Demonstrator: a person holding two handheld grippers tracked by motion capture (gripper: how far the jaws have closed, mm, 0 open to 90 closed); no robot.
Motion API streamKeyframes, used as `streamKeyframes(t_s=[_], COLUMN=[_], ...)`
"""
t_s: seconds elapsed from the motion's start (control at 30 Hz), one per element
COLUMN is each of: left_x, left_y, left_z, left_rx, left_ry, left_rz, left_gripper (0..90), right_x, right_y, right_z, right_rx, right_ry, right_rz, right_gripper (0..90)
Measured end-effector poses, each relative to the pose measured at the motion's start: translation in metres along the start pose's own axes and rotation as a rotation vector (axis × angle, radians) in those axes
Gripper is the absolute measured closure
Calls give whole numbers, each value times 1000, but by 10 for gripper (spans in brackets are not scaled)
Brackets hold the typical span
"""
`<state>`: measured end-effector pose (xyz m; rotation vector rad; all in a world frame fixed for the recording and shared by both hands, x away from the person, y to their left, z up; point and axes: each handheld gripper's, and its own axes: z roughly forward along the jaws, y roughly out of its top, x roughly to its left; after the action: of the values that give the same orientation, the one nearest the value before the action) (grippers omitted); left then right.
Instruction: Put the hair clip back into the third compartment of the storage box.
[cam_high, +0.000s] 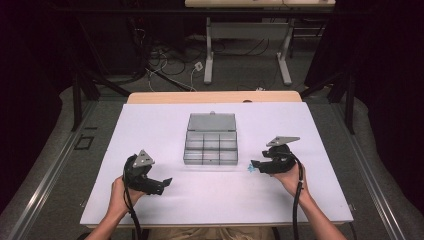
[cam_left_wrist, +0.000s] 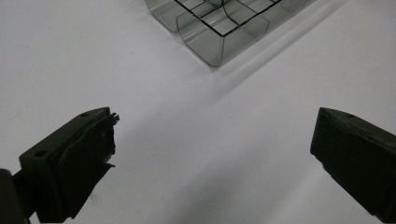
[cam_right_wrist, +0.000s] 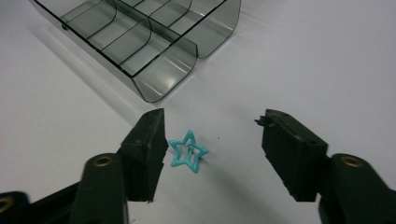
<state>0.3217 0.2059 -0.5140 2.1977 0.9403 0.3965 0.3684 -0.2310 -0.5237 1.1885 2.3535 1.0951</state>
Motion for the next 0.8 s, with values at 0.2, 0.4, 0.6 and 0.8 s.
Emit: streamKeyframes(t_s=[0.2,0.4,0.6,0.8], left_x=[0,0,0,0], left_y=[1,1,1,1], left_z=[2,3,4,3], left_rx=[9,7,14,30], left_ry=[1,-4,-3,-11], left_rz=[6,9,10,13], left_gripper=[0,0,0,0], right_x=[-2,-3,-3,-2], right_y=[3,0,-4,-4], right_z=[15,26,34,34], right_rx=[38,118,132,151], right_ry=[50,81,79,84], right_rz=[-30,-44,-38,-36], right_gripper=[513,575,632,725])
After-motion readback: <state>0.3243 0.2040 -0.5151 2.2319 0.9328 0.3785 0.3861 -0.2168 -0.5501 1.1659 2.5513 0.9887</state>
